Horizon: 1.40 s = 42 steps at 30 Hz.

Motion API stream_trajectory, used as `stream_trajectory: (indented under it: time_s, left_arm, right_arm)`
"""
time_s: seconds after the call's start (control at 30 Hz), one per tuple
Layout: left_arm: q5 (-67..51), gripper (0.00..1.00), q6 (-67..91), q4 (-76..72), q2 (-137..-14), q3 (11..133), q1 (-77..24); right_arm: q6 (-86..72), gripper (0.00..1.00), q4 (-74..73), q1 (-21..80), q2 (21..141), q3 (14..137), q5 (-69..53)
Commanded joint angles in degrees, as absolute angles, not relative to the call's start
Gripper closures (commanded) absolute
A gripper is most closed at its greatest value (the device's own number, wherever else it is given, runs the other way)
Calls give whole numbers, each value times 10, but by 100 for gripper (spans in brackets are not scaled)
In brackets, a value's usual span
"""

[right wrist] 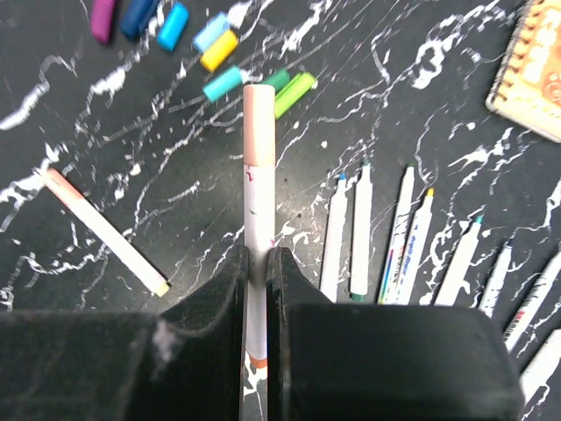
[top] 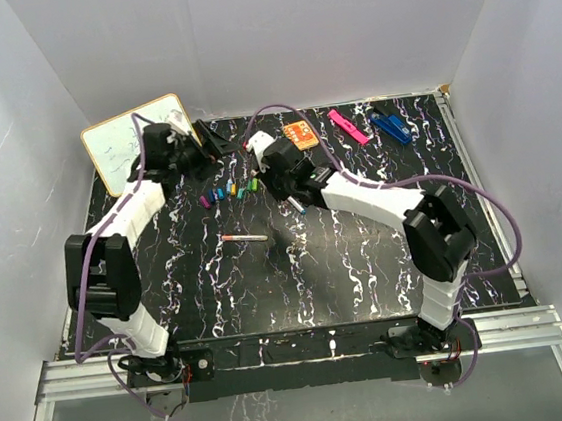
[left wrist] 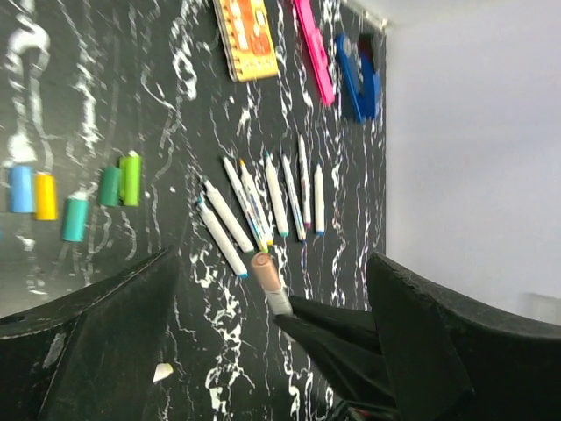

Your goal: Open the pen caps

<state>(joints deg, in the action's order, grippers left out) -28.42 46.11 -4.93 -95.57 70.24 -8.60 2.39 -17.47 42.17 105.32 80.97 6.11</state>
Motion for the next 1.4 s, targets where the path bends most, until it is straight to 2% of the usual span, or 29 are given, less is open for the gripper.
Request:
stream_trajectory:
  time_s: [0.0, 0.27, 0.7, 1.37]
  left_arm:
    - [-303, 15, 459, -44, -971, 741, -130]
    - [-295, 18, 468, -58, -985, 746, -158]
    - [-302, 30, 476, -73, -1000, 746, -170]
    - [-310, 59, 493, -104, -1014, 751, -184]
  right_arm:
    - [-6, 100, -137, 414, 1005, 817, 60]
    - [-17, 100, -145, 412, 1001, 843, 50]
    - [-23, 100, -132, 411, 975, 850, 42]
    - [-28, 100, -107, 409, 952, 831, 33]
